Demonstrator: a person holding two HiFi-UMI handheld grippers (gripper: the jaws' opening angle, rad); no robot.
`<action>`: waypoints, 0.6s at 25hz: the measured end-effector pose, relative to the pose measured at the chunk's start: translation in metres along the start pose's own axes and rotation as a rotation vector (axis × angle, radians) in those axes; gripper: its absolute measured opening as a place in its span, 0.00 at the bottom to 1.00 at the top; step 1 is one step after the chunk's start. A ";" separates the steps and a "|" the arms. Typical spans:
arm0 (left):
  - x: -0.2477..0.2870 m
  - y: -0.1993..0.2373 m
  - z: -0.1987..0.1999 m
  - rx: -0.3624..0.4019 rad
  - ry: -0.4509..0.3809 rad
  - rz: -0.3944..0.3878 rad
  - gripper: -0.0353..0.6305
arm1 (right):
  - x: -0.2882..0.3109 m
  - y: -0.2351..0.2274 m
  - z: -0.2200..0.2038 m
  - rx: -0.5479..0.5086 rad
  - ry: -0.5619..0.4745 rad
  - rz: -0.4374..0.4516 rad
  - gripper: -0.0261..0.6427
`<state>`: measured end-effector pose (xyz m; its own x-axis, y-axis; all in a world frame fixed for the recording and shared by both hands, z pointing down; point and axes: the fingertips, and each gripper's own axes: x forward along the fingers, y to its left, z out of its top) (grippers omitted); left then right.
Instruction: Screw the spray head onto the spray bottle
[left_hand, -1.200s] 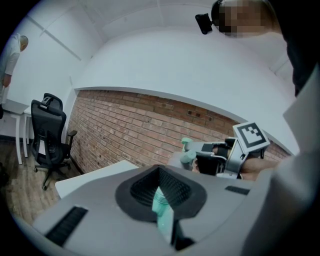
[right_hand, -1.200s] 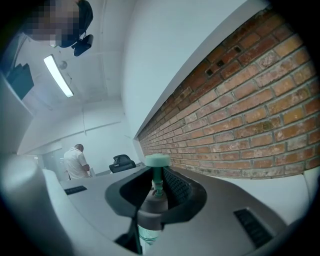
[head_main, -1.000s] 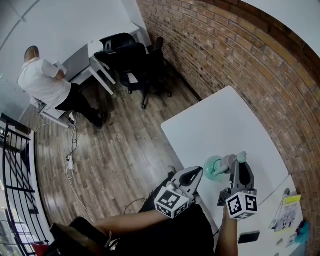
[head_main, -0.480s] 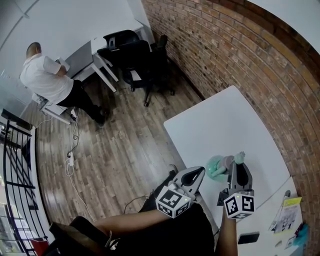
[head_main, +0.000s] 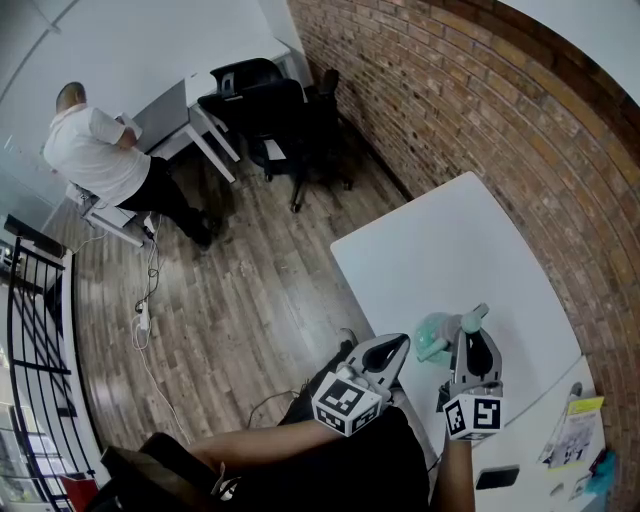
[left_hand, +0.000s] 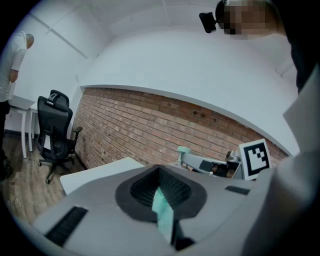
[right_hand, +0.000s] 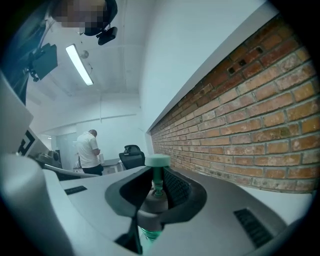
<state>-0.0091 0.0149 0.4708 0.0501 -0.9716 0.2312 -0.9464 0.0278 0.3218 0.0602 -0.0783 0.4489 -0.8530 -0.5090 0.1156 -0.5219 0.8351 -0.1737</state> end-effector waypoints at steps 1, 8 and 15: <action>0.000 0.000 0.000 -0.001 0.001 0.000 0.05 | 0.000 0.001 -0.001 -0.004 -0.003 0.004 0.14; -0.001 0.000 -0.003 -0.004 0.006 -0.002 0.05 | -0.002 0.001 -0.008 -0.014 -0.002 0.003 0.14; -0.002 0.003 -0.004 -0.013 0.012 0.000 0.05 | -0.005 0.006 -0.016 -0.056 -0.034 0.024 0.14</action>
<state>-0.0105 0.0181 0.4748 0.0537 -0.9688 0.2421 -0.9423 0.0311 0.3333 0.0614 -0.0671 0.4630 -0.8653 -0.4950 0.0790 -0.5012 0.8569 -0.1205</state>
